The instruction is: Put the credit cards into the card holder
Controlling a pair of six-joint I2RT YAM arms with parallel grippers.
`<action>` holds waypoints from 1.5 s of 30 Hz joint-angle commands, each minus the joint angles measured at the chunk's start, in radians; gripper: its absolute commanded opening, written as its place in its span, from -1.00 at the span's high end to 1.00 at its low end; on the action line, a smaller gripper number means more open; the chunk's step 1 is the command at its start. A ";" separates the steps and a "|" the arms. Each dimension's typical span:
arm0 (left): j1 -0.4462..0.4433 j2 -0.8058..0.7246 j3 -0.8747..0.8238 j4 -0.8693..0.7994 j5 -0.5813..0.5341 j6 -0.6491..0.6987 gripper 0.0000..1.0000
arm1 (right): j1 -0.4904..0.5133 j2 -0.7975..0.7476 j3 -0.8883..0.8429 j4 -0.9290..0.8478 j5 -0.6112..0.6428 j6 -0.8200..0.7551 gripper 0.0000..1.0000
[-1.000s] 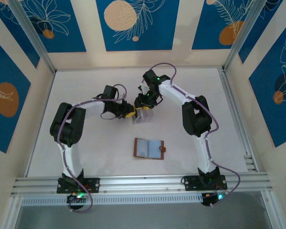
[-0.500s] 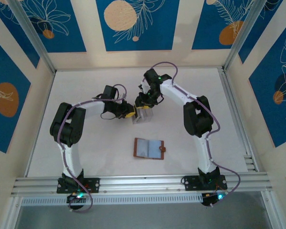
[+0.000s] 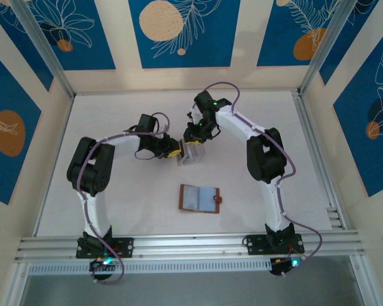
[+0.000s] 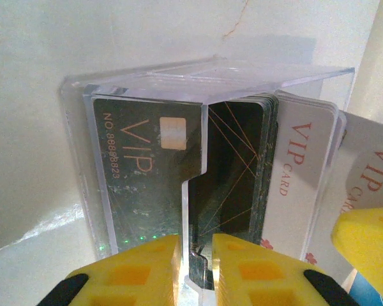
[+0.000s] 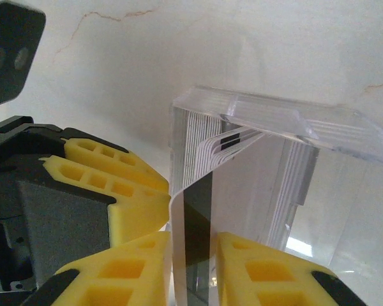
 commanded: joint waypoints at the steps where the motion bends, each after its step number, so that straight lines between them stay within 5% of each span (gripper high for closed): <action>1: 0.006 0.013 0.005 0.007 0.019 0.012 0.60 | 0.002 -0.060 -0.018 -0.006 -0.037 -0.001 0.55; 15: 0.021 -0.063 -0.014 -0.028 0.011 0.020 0.60 | -0.018 -0.101 -0.025 -0.060 0.083 0.005 0.81; 28: 0.024 -0.325 -0.129 -0.205 -0.057 0.122 0.57 | -0.013 -0.204 -0.057 -0.082 0.294 0.012 0.99; 34: -0.117 -0.388 -0.141 -0.332 -0.125 0.205 0.54 | -0.012 -0.430 -0.289 0.048 0.304 0.015 1.00; 39: -0.301 -0.375 -0.133 -0.376 -0.210 0.225 0.54 | -0.017 -0.656 -0.566 0.184 0.166 0.040 1.00; 45: -0.409 -0.297 -0.119 -0.362 -0.218 0.220 0.54 | -0.019 -0.865 -0.891 0.327 -0.012 0.082 1.00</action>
